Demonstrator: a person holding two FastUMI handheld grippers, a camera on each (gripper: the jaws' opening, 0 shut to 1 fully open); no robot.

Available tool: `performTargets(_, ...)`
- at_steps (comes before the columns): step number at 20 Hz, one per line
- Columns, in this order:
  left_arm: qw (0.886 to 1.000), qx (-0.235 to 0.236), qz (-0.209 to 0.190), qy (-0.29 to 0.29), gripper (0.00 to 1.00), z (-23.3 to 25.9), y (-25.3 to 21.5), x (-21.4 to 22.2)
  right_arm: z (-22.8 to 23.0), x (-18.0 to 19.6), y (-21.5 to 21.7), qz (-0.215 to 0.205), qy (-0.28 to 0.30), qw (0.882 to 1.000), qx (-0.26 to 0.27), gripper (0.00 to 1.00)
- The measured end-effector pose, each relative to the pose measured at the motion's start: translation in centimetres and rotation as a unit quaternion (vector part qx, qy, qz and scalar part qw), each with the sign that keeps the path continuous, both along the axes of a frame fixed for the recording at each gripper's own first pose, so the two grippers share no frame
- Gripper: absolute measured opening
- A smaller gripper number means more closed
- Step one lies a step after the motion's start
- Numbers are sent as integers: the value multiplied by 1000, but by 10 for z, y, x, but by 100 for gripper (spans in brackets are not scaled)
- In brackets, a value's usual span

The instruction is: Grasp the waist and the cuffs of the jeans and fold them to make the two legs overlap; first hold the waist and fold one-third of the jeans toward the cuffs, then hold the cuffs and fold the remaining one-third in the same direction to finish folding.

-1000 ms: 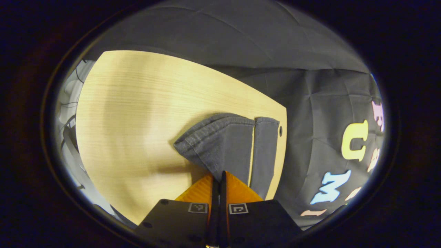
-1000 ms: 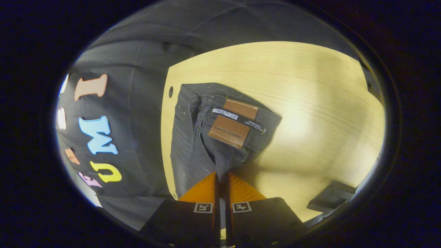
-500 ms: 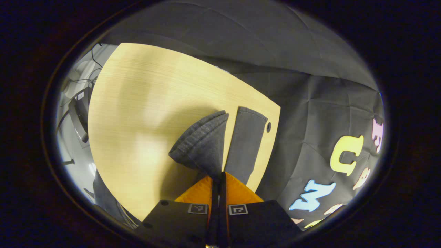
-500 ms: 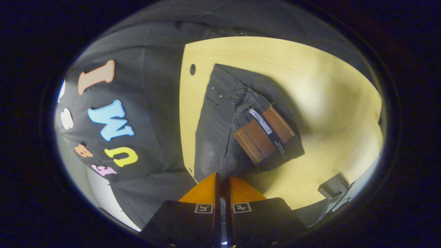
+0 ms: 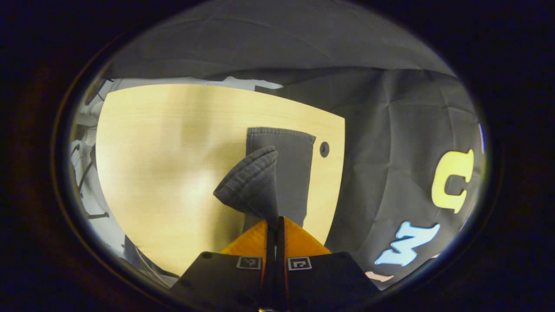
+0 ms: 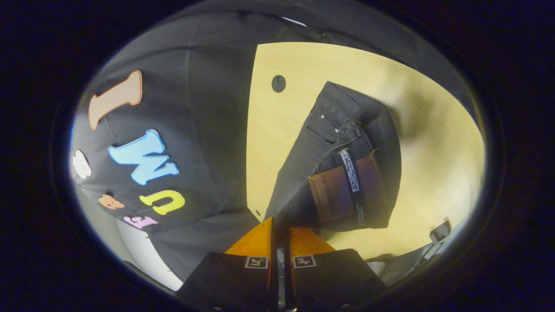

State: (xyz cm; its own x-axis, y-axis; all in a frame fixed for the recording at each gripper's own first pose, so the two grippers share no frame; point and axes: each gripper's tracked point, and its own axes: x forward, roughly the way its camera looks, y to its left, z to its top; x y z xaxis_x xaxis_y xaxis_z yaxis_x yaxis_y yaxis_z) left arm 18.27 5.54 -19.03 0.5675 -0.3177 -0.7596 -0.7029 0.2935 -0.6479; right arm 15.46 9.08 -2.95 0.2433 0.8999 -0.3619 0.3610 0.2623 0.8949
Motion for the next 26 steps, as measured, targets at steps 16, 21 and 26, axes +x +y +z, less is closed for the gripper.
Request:
performTargets(16, 983, 120, -138, -25, 4, -73, -61, 162, -63, 146, 66, -93, -32, 995, -22, 7)
performTargets(21, 957, 191, -207, -63, 20, -75, -83, 173, -60, 153, 77, -124, -88, 988, -33, 17)
performTargets(26, 929, 261, -235, -117, 79, -53, -84, 173, -53, 142, 56, -147, -191, 966, -98, 68)
